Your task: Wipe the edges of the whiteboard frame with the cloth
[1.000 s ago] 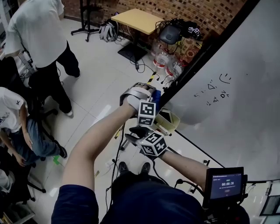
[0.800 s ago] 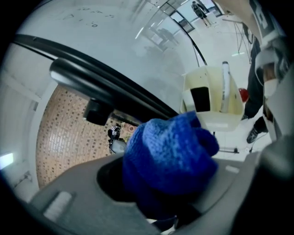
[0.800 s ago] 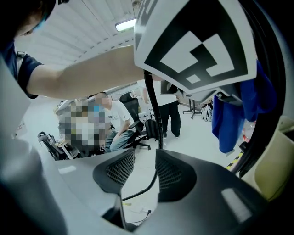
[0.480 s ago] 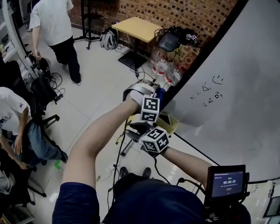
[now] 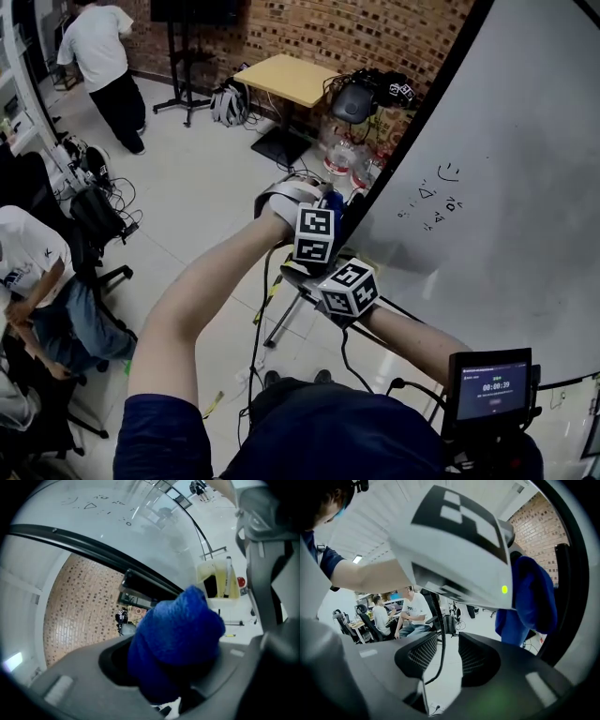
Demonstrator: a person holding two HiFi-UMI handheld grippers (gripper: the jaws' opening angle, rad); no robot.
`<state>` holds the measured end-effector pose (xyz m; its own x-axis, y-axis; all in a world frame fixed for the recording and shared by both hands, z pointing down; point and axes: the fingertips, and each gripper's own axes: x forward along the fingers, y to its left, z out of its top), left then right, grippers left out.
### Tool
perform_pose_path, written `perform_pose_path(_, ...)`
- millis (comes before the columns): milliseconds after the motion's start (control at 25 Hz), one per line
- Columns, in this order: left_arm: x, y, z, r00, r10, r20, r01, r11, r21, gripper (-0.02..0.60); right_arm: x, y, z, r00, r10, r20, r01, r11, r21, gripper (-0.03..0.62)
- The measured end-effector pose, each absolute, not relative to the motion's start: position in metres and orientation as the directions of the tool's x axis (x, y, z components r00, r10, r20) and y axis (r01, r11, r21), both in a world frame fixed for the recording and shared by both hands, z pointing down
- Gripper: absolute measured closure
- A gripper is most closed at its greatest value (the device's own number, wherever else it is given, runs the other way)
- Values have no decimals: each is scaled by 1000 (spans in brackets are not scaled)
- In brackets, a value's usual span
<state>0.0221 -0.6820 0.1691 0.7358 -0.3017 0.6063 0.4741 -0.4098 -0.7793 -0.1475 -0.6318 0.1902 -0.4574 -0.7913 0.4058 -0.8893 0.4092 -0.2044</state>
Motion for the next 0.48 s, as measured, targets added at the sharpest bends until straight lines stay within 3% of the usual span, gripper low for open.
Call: perform_pose_path(480, 39, -682, 124, 744, -355, 566, 506, -254, -824, 373, -129, -634, 163, -435, -822, 368, -900, 403, -165, 448)
